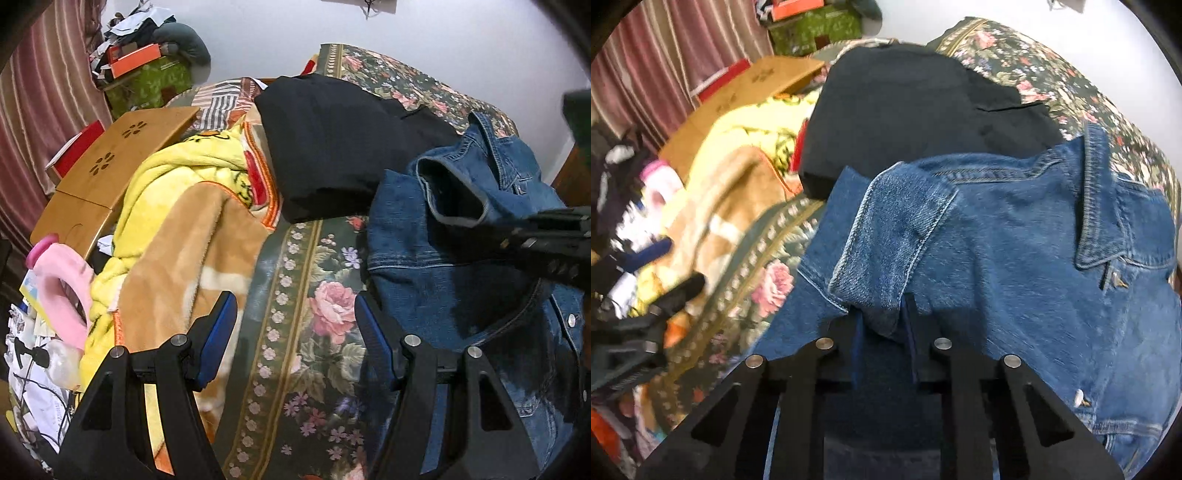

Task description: Fold large clothes

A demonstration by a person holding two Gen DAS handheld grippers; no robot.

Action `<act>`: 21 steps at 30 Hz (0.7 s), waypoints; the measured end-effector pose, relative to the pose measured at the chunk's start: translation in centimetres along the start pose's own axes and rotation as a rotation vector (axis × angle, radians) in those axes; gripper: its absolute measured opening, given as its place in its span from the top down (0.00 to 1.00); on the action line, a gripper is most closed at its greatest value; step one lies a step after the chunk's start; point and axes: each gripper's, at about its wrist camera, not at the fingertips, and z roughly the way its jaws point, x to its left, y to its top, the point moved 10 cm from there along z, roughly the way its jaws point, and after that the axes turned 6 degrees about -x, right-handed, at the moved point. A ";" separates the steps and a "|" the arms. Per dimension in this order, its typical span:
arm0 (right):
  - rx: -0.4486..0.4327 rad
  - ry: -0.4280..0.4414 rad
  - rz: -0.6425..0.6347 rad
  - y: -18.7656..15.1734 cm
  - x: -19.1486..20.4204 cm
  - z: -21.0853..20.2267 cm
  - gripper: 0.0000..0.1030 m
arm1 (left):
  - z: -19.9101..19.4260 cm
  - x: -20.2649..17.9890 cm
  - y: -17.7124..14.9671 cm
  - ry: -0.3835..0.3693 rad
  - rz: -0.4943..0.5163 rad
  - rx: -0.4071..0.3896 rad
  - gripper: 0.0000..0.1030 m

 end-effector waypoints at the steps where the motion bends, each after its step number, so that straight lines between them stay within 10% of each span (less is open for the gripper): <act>1: -0.023 0.002 0.006 0.4 -0.2 -1.0 0.85 | 0.0 -0.2 0.1 -0.004 0.002 0.000 0.37; 13: -0.375 -0.070 0.089 4.9 -6.7 -16.8 0.87 | -0.3 -5.9 2.0 -0.079 0.040 -0.020 0.37; 21: -0.478 -0.182 0.187 3.3 -13.6 -21.6 0.90 | 2.6 -10.7 -0.1 -0.170 0.000 0.111 0.37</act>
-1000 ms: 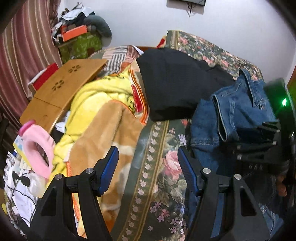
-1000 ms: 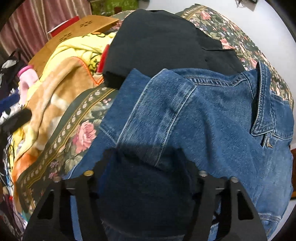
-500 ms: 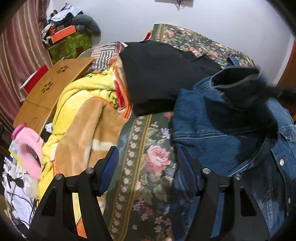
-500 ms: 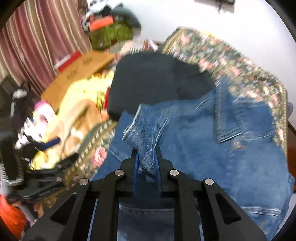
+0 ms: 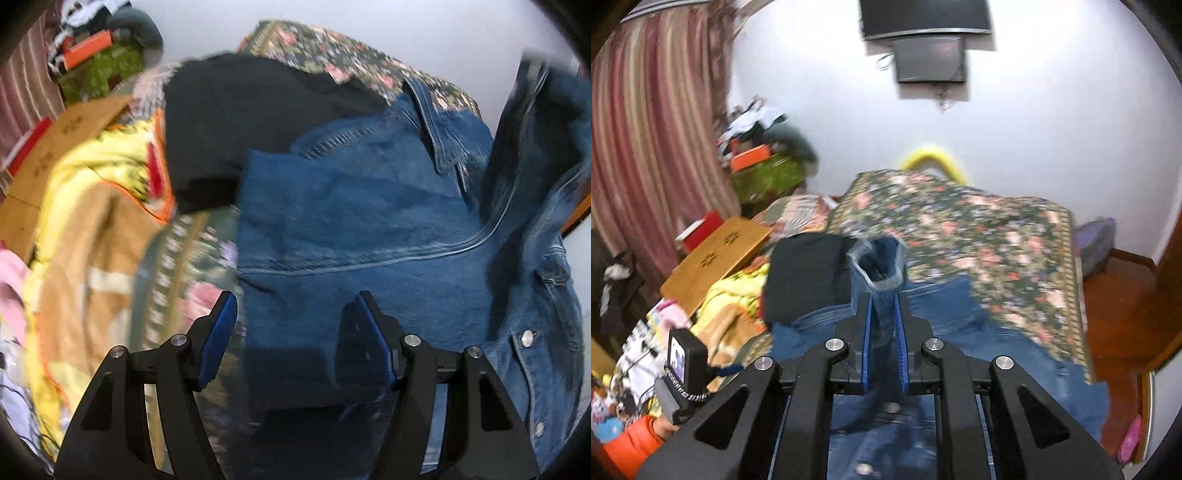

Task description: Fold large clothes

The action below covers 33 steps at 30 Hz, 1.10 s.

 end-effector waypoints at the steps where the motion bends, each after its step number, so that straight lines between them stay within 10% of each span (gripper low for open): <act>1: 0.008 -0.009 0.009 -0.3 -0.8 0.0 0.91 | 0.3 -0.5 -0.2 -0.012 -0.008 0.011 0.37; 11: 0.258 -0.076 0.103 -9.4 -7.3 2.7 0.90 | 0.7 -3.3 -0.5 0.052 0.059 0.000 0.37; 16: 0.330 -0.079 0.263 -12.7 -9.4 4.2 0.38 | 0.9 -2.9 -0.6 0.035 0.031 0.007 0.37; 29: 0.419 0.038 0.577 -15.1 -9.6 9.7 0.37 | 1.2 -3.1 -0.8 0.044 0.022 -0.020 0.36; 33: 0.433 0.016 0.548 -15.0 -9.4 10.8 0.64 | 1.2 -3.1 -0.8 0.047 0.024 -0.020 0.36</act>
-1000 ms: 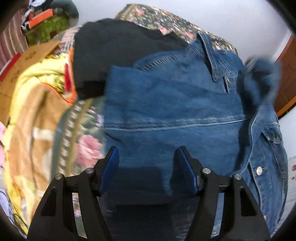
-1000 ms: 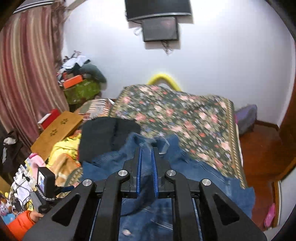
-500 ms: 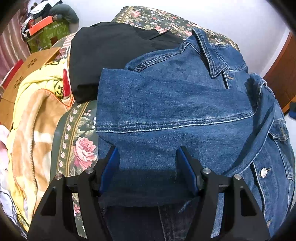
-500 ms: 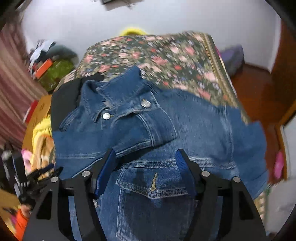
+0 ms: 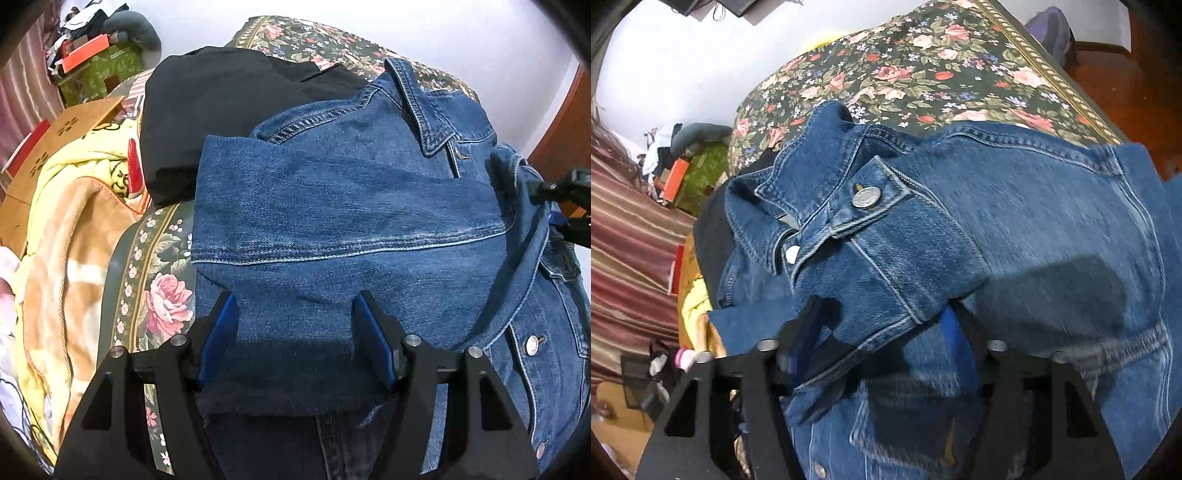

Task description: Fold large clothes

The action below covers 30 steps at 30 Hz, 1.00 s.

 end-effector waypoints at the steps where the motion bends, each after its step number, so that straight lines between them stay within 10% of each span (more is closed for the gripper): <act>1: 0.006 0.005 -0.003 0.1 0.1 0.2 0.74 | 0.0 0.0 0.0 0.002 0.002 0.002 0.36; 14: -0.319 -0.033 -0.353 1.0 4.7 -11.7 0.84 | -2.2 -4.1 1.3 -0.087 0.055 -0.023 0.37; 30: -0.180 -0.252 -0.165 -1.2 -8.4 -9.1 0.65 | -1.2 -9.3 -0.9 -0.030 0.257 -0.036 0.34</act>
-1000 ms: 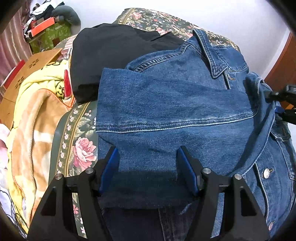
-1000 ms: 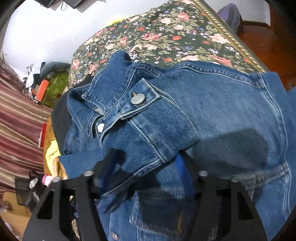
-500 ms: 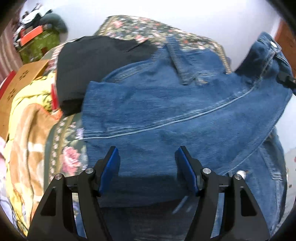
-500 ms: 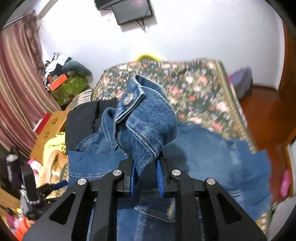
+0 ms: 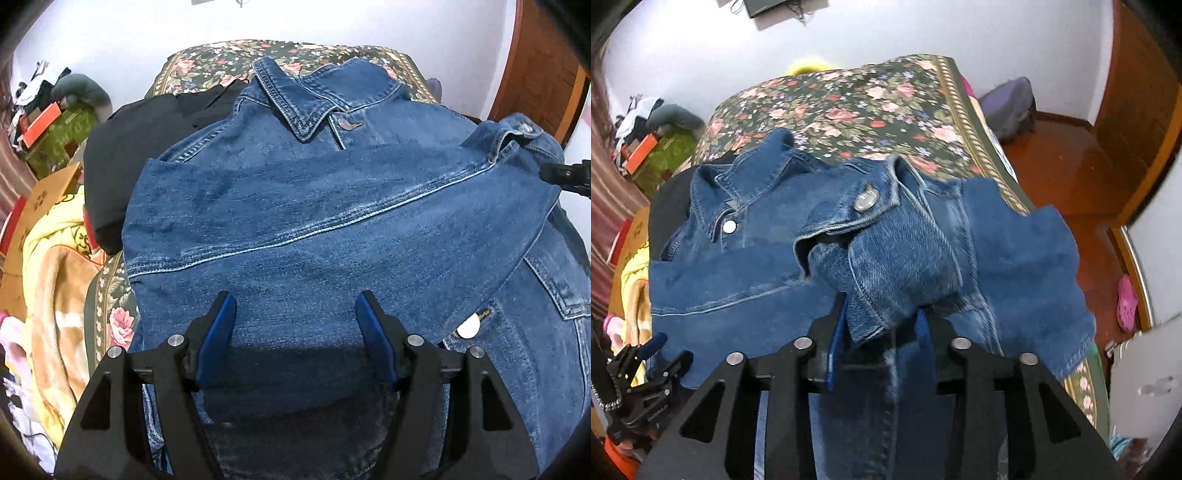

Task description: Fold large clothes

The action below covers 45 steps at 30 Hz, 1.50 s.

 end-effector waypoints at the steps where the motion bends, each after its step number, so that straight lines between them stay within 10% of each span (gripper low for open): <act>1: -0.003 0.001 0.017 -0.1 -0.5 -0.2 0.62 | 0.0 0.0 0.0 0.000 0.000 0.001 0.34; 13: -0.058 -0.054 0.026 -0.2 -3.7 -4.7 0.52 | -0.7 -0.5 0.8 -0.015 0.000 0.010 0.34; 25: -0.158 -0.142 0.223 1.5 -13.9 -9.4 0.41 | -5.6 0.0 9.8 -0.007 -0.067 -0.204 0.34; 45: 0.116 0.073 0.642 -4.5 -18.9 2.7 0.41 | -0.3 -0.8 8.5 -0.038 -0.172 -0.083 0.34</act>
